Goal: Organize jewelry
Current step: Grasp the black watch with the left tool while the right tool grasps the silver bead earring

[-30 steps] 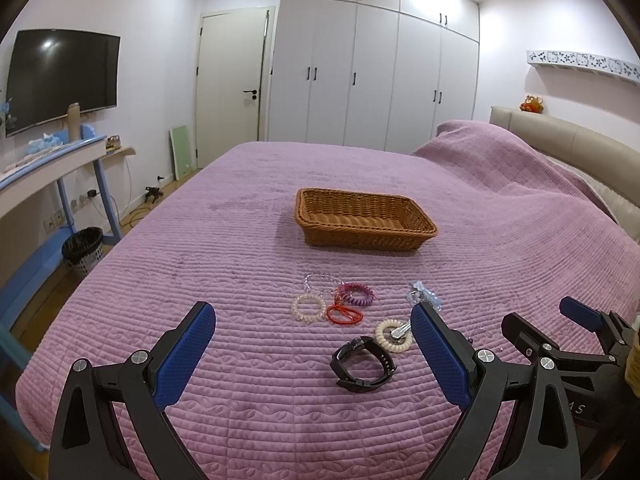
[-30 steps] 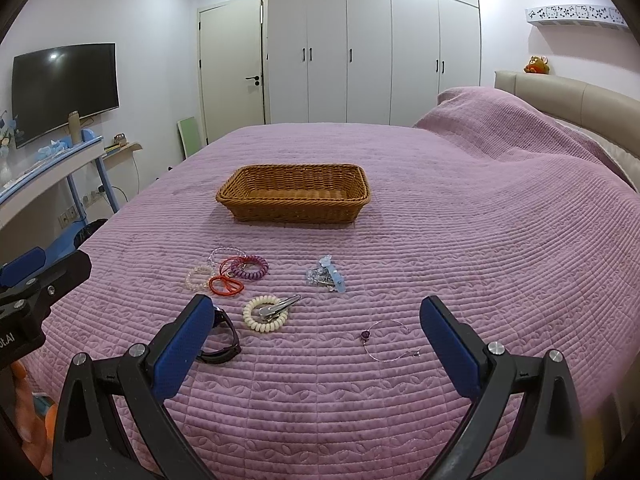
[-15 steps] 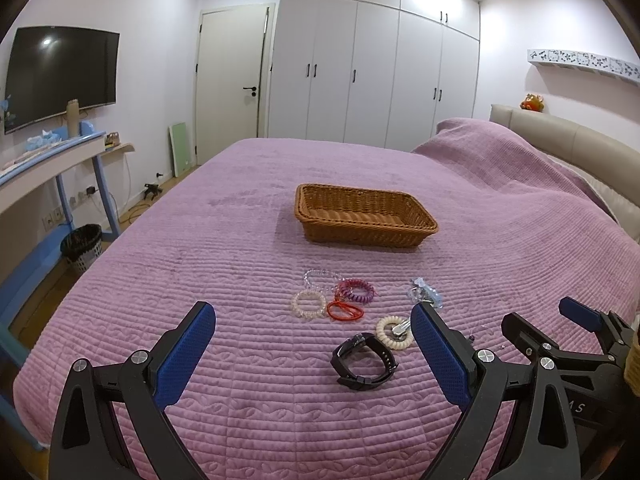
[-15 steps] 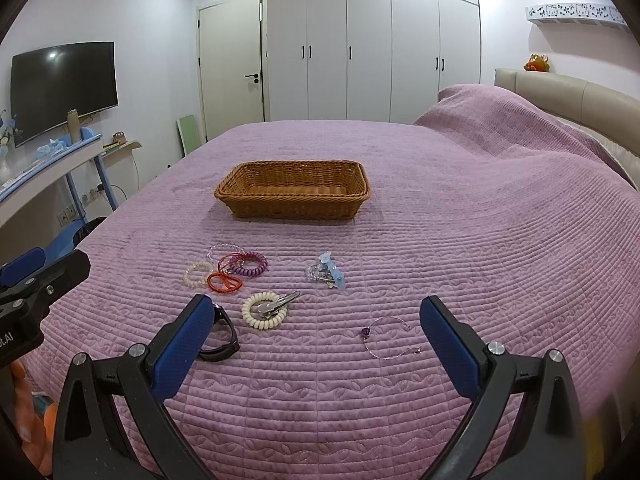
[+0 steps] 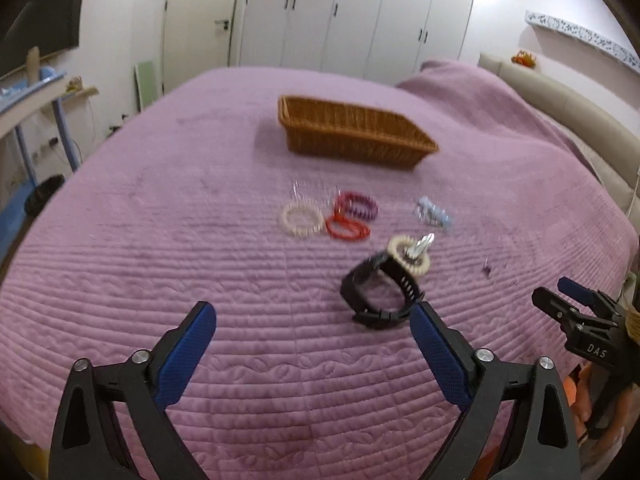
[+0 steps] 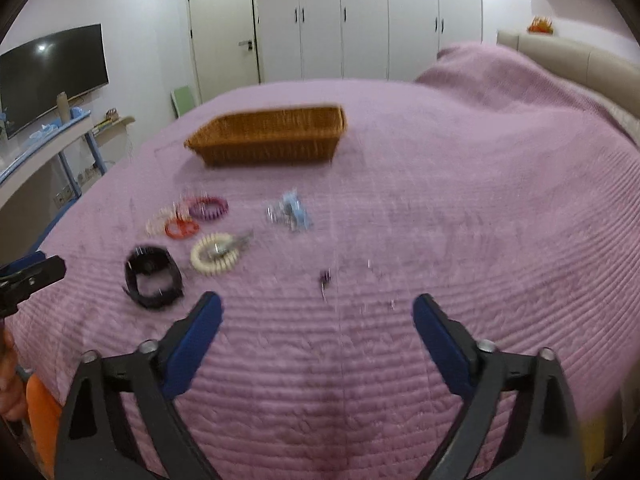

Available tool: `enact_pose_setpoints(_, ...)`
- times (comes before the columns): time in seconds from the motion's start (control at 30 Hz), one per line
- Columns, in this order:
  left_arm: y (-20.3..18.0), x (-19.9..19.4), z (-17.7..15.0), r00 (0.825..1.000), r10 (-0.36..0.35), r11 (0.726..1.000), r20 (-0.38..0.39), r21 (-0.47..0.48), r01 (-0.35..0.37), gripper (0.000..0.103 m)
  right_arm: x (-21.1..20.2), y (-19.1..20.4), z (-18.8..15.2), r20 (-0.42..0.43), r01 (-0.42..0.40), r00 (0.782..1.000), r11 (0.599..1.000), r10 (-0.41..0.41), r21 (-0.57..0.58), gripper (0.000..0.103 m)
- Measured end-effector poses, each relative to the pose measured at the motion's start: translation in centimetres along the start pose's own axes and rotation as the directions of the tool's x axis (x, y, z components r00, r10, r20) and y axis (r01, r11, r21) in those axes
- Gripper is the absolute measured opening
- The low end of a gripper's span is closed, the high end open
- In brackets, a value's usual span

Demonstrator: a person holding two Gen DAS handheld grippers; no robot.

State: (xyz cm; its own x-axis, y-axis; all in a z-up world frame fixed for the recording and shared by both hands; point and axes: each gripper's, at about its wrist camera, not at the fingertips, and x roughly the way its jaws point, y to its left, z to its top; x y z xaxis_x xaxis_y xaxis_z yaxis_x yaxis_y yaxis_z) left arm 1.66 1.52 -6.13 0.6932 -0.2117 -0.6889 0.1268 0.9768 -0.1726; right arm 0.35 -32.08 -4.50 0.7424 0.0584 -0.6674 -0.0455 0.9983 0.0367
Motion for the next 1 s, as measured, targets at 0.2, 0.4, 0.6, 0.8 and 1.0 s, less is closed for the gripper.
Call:
enact_pose_setpoints(0.2,-1.2,3.2,0.1,0.997,-0.048,0.999,-0.066,0.01,0.049,0.075,2.2,-1.3,-0.6,-0.027,-0.028,0.999,0.999,0.029,0.034,0.087)
enact_pose_setpoints(0.4,-2.0,5.2,0.9,0.994,-0.054,0.998,-0.089,0.038,0.058,0.069,4.6,-1.3,0.6,-0.075,-0.044,0.996,0.999,0.046,0.033,0.057)
enact_pose_setpoints(0.6,-2.6,6.7,1.8,0.992,-0.054,0.996,-0.114,0.071,0.062,0.058,7.3,-0.5,1.6,-0.104,-0.053,0.993,0.998,0.055,0.024,0.043)
enact_pose_setpoints(0.8,-2.8,8.5,2.2,0.987,-0.055,0.994,-0.15,0.084,0.068,0.042,9.4,-0.4,1.9,-0.126,-0.038,0.991,0.999,0.042,0.034,0.033)
enact_pose_setpoints(1.0,-3.2,9.4,2.0,0.984,-0.076,0.992,-0.16,0.087,0.091,0.031,10.2,-0.1,2.4,-0.128,-0.043,0.991,0.999,0.044,0.015,0.014)
